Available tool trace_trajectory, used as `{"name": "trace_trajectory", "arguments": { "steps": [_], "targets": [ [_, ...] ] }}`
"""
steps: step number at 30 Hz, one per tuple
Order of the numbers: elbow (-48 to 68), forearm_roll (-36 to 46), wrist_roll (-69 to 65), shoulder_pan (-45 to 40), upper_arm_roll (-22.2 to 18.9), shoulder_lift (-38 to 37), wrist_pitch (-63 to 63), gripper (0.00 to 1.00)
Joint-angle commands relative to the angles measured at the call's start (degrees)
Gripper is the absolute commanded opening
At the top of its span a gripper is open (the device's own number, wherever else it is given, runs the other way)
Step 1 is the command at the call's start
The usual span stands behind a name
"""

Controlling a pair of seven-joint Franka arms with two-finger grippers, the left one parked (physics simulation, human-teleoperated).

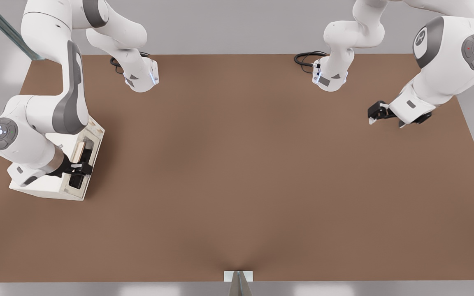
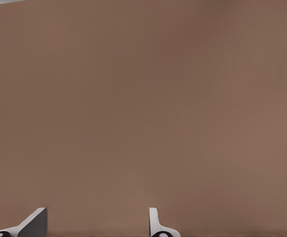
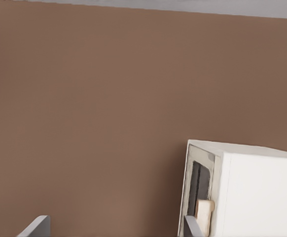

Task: Keep left arm still and open the oven door with right arm

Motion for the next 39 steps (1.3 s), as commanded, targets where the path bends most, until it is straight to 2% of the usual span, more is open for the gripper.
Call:
{"name": "trace_trajectory", "arguments": {
  "steps": [1, 2, 3, 5, 6, 7, 9, 10, 11, 12, 13, 20, 24, 39],
  "targets": [
    [0.91, 0.63, 0.14, -0.09, -0.04, 0.62, 0.97, 1.00],
    [2.32, -0.16, 0.14, 0.35, -0.22, 2.29, 0.18, 1.00],
    [1.35, -10.17, 1.02, 3.51, -0.13, 3.51, -0.61, 1.00],
    [0.65, -18.08, 7.70, 5.88, -0.22, 6.42, -4.48, 1.00],
    [0.38, -31.96, 10.33, 9.66, -0.22, 8.88, -9.92, 1.00],
    [-1.45, -37.42, 11.30, 11.16, -0.13, 9.15, -12.21, 1.00],
    [-12.43, -41.65, 17.35, 11.60, -0.13, 3.28, -9.86, 1.00],
    [-21.83, -43.13, 23.06, 11.60, -0.13, -2.26, -5.19, 0.99],
    [-28.44, -44.55, 29.75, 12.30, -0.13, -5.62, -3.34, 0.51],
    [-31.69, -44.55, 33.97, 12.30, -0.04, -7.46, -1.59, 0.30],
    [-35.91, -44.90, 37.57, 11.86, -0.13, -9.40, 1.58, 0.21],
    [-39.87, -45.96, 54.01, 11.51, -0.30, -6.94, 7.30, 0.21],
    [-39.26, -49.56, 59.99, 10.37, -0.31, -4.39, 7.65, 0.21],
    [-38.20, -53.87, 52.52, 5.80, -0.31, -3.16, 7.65, 0.21]
  ]
}}
